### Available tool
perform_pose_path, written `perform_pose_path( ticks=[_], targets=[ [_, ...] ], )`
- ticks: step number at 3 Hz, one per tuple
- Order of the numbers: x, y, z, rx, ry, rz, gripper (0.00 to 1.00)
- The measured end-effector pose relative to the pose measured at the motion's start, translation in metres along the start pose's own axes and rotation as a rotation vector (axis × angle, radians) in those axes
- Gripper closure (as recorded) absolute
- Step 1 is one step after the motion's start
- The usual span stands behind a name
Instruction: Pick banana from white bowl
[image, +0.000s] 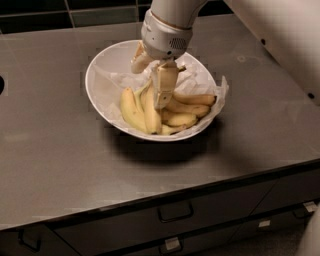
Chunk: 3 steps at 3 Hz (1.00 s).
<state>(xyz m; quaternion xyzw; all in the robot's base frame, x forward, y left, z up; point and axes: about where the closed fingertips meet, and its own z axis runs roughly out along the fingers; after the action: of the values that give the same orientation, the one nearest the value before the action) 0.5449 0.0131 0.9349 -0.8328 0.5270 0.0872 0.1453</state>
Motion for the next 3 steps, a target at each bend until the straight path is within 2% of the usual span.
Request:
perform_pose_path(
  ticks=[1, 3],
  targets=[
    [0.003, 0.006, -0.001, -0.024, 0.020, 0.018, 0.34],
    [0.011, 0.019, -0.015, -0.027, 0.053, 0.042, 0.35]
  ],
)
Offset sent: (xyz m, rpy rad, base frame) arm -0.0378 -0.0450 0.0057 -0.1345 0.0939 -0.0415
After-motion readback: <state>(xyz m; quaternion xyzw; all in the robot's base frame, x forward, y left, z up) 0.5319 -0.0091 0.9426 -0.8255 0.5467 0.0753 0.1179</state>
